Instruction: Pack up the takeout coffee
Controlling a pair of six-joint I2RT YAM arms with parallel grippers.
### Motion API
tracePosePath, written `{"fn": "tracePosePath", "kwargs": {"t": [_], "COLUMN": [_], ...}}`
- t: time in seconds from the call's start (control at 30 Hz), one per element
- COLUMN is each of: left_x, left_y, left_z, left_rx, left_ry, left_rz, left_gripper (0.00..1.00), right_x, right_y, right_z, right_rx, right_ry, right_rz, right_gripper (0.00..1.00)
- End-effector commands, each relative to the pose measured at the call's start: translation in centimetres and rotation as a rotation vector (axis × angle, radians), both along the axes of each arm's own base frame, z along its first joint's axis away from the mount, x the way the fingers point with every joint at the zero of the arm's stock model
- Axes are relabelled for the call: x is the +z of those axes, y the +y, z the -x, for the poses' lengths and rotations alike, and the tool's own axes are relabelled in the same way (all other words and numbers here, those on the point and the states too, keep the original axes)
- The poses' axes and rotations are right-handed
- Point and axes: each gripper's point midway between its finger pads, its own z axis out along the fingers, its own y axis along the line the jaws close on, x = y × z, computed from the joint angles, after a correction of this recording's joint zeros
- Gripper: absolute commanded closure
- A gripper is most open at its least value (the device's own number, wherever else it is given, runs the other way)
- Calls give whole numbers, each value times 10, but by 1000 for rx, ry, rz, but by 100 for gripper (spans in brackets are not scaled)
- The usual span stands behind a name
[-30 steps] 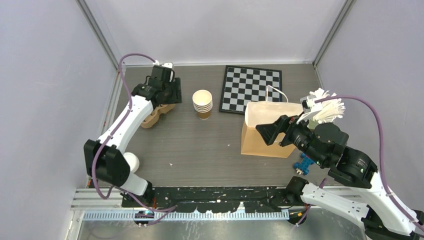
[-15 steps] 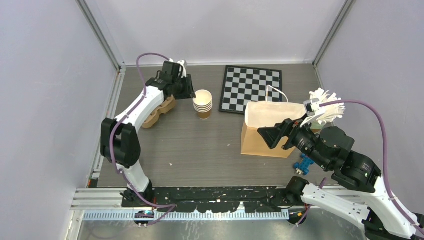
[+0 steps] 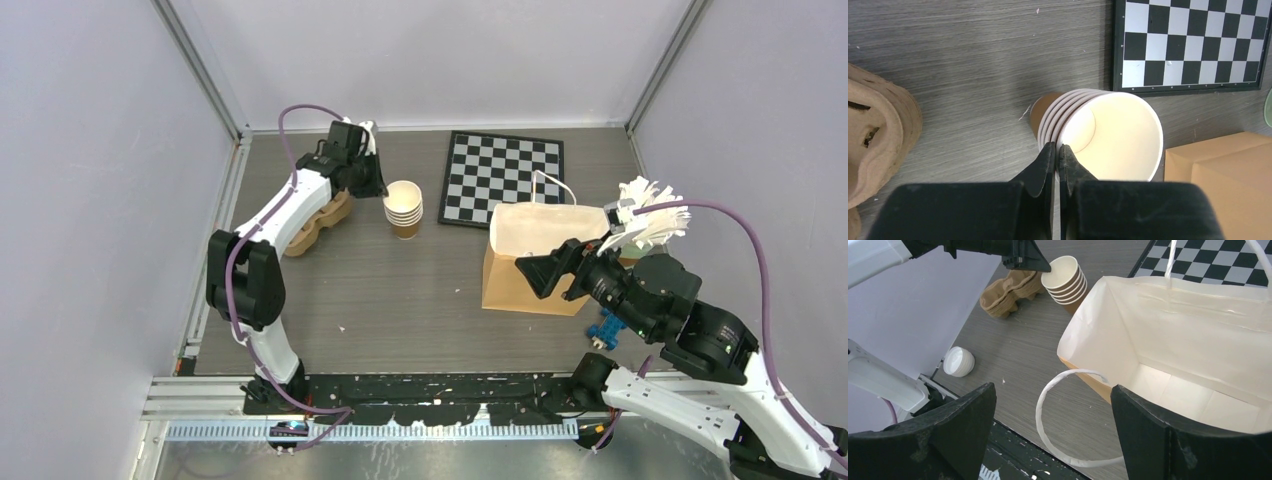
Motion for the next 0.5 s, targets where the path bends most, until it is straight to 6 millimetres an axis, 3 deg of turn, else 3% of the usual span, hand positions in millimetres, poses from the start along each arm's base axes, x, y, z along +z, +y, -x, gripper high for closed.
{"fn": "tracePosePath", "kwargs": {"t": [0.0, 0.23, 0.47], "left_x": [40, 63, 46], "left_y": [-9, -19, -21], "left_z": [-8, -1, 3], "left_rx": [-45, -85, -79], "left_ry": [-101, -90, 21], "left_rz": [21, 50, 40], "left_gripper": [100, 100, 100], "right_x": [0, -3, -6], "right_y": [-3, 1, 4], "right_z": [-3, -5, -7], "right_rx": [-25, -23, -20], "right_ry": [-7, -2, 8], "right_rz": [-10, -11, -8], "right_gripper": [12, 12, 12]}}
